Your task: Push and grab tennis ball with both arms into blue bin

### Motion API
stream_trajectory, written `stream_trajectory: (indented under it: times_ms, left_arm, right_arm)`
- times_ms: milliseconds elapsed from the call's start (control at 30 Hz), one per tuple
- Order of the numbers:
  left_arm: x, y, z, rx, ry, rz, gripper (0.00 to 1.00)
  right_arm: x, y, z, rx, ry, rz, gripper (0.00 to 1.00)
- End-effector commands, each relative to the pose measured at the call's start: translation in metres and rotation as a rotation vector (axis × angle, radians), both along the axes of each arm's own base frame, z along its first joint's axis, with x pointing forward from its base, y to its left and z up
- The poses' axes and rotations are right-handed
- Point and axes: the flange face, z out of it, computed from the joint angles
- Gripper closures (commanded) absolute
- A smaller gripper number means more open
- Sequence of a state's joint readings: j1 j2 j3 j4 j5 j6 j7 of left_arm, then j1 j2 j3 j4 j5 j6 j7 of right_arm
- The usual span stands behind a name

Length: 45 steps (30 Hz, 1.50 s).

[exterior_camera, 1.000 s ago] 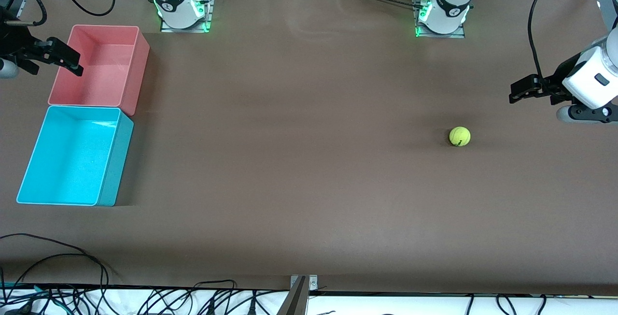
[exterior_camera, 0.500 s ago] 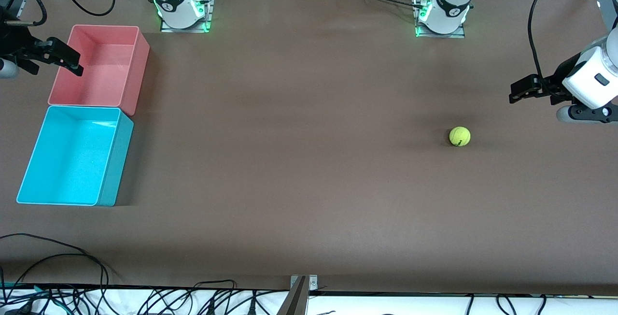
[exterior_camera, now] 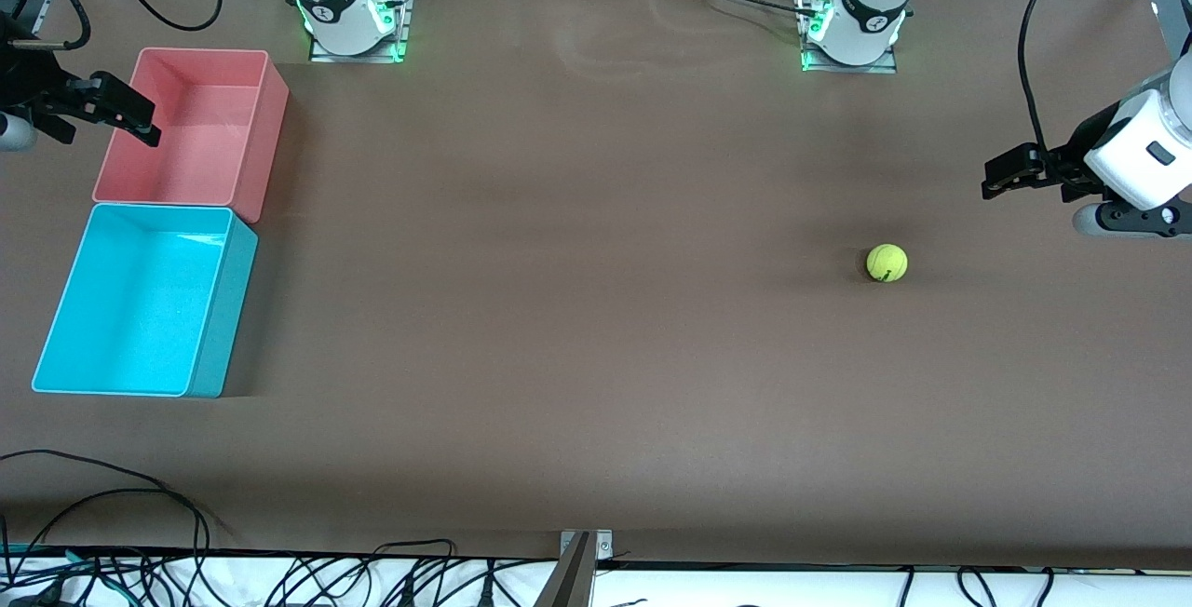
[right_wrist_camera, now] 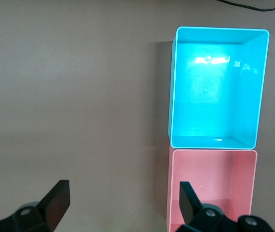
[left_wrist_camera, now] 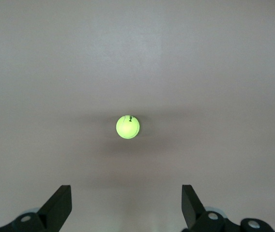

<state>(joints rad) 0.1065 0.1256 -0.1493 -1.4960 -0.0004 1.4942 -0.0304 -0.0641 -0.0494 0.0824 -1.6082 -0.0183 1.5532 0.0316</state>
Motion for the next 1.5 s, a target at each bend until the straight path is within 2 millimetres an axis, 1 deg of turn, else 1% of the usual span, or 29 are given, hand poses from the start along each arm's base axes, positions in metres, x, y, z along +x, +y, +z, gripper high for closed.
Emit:
stream_trajectory:
  times_ms: [0,300,467,1000,1200,1233,1300,1367,1400,1467]
  left_arm:
    - [-0.0046,-0.0002,0.0033,-0.020,-0.012,-0.012,0.00]
    - [-0.0043,-0.0009,0.0041,-0.018,-0.015,-0.014,0.00]
    - [-0.0034,-0.0004,0.0082,-0.016,-0.024,-0.013,0.00]
    - [-0.0024,0.0015,0.0065,-0.006,-0.023,-0.008,0.00]
    - [-0.0003,0.0019,0.0028,-0.004,-0.017,0.001,0.00]
    - [-0.0004,0.0017,0.0028,-0.006,-0.017,0.002,0.14]
    - [-0.0005,0.0033,0.0027,-0.007,-0.015,0.007,0.60]
    - [-0.0008,0.0058,0.0035,-0.007,-0.017,0.008,0.94]
    - [-0.0004,0.0059,0.0027,-0.007,-0.015,0.005,1.00]
    - [0.0000,0.0068,0.0018,-0.007,-0.014,0.011,1.00]
  right_arm:
    - [-0.0041,-0.0011,0.0020,0.000,0.001,-0.002,0.00]
    - [-0.0043,-0.0018,0.0019,0.002,0.002,-0.004,0.00]
    - [-0.0043,-0.0020,0.0019,0.000,0.002,-0.004,0.00]
    - [-0.0043,-0.0020,0.0019,0.000,0.002,-0.004,0.00]
    - [-0.0043,-0.0018,0.0019,0.002,0.002,-0.004,0.00]
    - [-0.0043,-0.0020,0.0019,0.000,0.002,-0.004,0.00]
    - [-0.0043,-0.0018,0.0019,0.002,0.002,-0.004,0.00]
    - [-0.0043,-0.0020,0.0012,0.000,0.004,-0.002,0.00]
    - [-0.0045,-0.0020,0.0017,0.000,0.004,-0.004,0.00]
    - [-0.0045,-0.0018,0.0017,0.002,0.004,-0.004,0.00]
